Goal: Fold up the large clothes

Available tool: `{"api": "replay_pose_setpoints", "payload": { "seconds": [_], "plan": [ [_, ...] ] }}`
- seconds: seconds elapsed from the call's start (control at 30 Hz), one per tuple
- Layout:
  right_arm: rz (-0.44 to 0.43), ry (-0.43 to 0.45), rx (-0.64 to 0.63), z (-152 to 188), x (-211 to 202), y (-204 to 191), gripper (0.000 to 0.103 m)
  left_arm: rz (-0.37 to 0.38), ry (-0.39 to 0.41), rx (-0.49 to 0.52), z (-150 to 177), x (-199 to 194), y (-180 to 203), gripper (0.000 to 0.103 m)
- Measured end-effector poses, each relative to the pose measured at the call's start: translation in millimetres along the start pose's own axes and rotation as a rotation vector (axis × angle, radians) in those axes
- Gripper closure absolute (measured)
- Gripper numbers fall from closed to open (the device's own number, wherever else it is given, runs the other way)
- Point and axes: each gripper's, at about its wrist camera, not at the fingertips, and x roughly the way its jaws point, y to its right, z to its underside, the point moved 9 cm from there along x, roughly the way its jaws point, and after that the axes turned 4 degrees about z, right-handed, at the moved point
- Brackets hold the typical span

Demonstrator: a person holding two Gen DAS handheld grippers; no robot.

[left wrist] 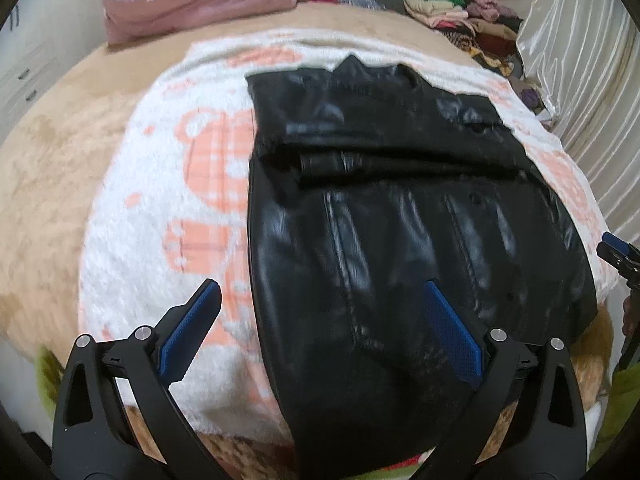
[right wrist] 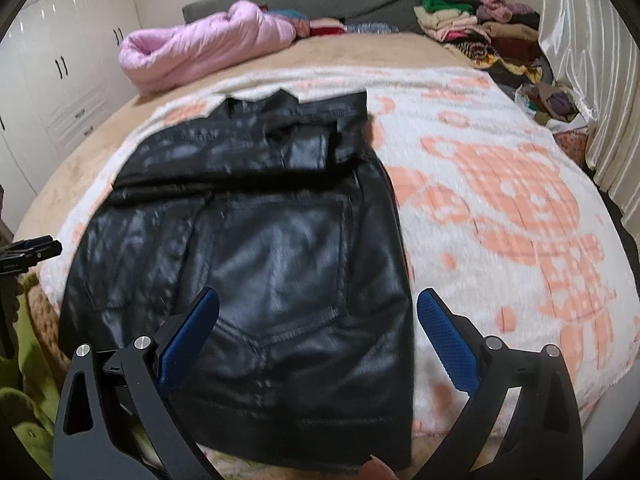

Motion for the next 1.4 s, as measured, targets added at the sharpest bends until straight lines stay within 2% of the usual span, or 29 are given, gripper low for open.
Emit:
{"api": "replay_pose_setpoints", "payload": {
  "seconds": [0.2, 0.23, 0.3, 0.37, 0.43, 0.53, 0.6, 0.63, 0.67, 0.73, 0.8, 0.83, 0.87, 0.9, 0.93, 0.97, 1.0, 1.03, 1.07, 1.17, 1.2, 1.27, 1.4],
  "plan": [
    [-0.007, -0.098, 0.001, 29.0, 16.9, 10.1, 0.004, 0.022, -0.056, -0.076, 32.9, 8.6, -19.1, 0.010],
    [-0.008, -0.114, 0.004, 33.2, 19.8, 12.7, 0.004, 0.033, -0.065, -0.089, 38.8, 8.7, -21.9, 0.014],
    [-0.011, -0.137, 0.012, 39.6, 23.7, 17.7, 0.004, 0.056, -0.077, -0.104, 47.0, 8.4, -24.4, 0.029],
    [-0.004, -0.154, 0.018, 44.8, 26.7, 23.7, 0.004, 0.090, -0.095, -0.106, 57.8, 7.6, -21.8, 0.048],
    [-0.005, -0.166, 0.022, 48.7, 28.2, 27.6, 0.004, 0.133, -0.126, -0.116, 70.6, 8.5, -17.1, 0.051],
    [-0.013, -0.199, 0.021, 58.2, 30.3, 32.7, 0.004, 0.165, -0.174, -0.108, 89.2, 12.5, -7.7, 0.051],
    [-0.010, -0.214, 0.013, 63.1, 30.9, 34.6, 0.005, 0.181, -0.203, -0.117, 99.1, 17.0, -4.2, 0.047],
    [-0.013, -0.216, 0.012, 63.9, 30.7, 34.8, 0.005, 0.202, -0.226, -0.135, 105.9, 20.3, -2.4, 0.034],
    [-0.015, -0.217, 0.012, 64.9, 30.3, 34.8, 0.005, 0.218, -0.241, -0.152, 110.4, 22.8, -1.1, 0.028],
    [-0.027, -0.221, 0.012, 68.1, 28.9, 33.1, 0.006, 0.227, -0.260, -0.157, 115.7, 27.4, 1.6, 0.028],
    [-0.030, -0.237, 0.010, 74.0, 30.9, 32.7, 0.006, 0.233, -0.246, -0.159, 112.7, 28.4, 1.9, 0.029],
    [-0.032, -0.241, 0.011, 76.2, 31.9, 33.4, 0.008, 0.237, -0.236, -0.174, 110.6, 29.1, -0.5, 0.037],
    [-0.032, -0.244, 0.013, 78.2, 32.6, 34.3, 0.012, 0.234, -0.232, -0.179, 107.7, 30.9, -0.9, 0.051],
    [-0.028, -0.242, 0.012, 79.1, 32.6, 34.9, 0.022, 0.218, -0.228, -0.184, 107.8, 30.7, -4.1, 0.056],
    [-0.042, -0.235, 0.006, 80.4, 30.3, 33.5, 0.032, 0.220, -0.224, -0.195, 107.9, 28.8, -5.7, 0.067],
    [-0.077, -0.226, 0.001, 81.6, 26.1, 29.6, 0.056, 0.225, -0.217, -0.202, 107.5, 26.3, -7.1, 0.079],
    [-0.085, -0.214, -0.003, 82.5, 22.3, 27.9, 0.072, 0.227, -0.202, -0.203, 106.2, 21.9, -8.4, 0.085],
    [-0.092, -0.205, -0.004, 82.7, 18.9, 26.7, 0.078, 0.236, -0.194, -0.200, 104.7, 18.5, -8.2, 0.094],
    [-0.119, -0.189, 0.007, 83.1, 13.0, 24.8, 0.083, 0.248, -0.183, -0.195, 102.7, 14.7, -7.3, 0.098],
    [-0.136, -0.162, 0.014, 80.7, 0.9, 20.1, 0.088, 0.262, -0.148, -0.173, 96.9, 0.4, -6.2, 0.099],
    [-0.167, -0.144, 0.028, 78.6, -6.6, 16.6, 0.092, 0.270, -0.135, -0.176, 93.6, -5.5, -8.6, 0.099],
    [-0.238, -0.118, 0.048, 75.0, -23.2, 7.4, 0.093, 0.282, -0.107, -0.186, 86.3, -16.0, -15.2, 0.099],
    [-0.306, -0.078, 0.048, 68.6, -47.8, -5.7, 0.093, 0.281, -0.017, -0.211, 66.8, -46.7, -36.3, 0.099]
  ]
}}
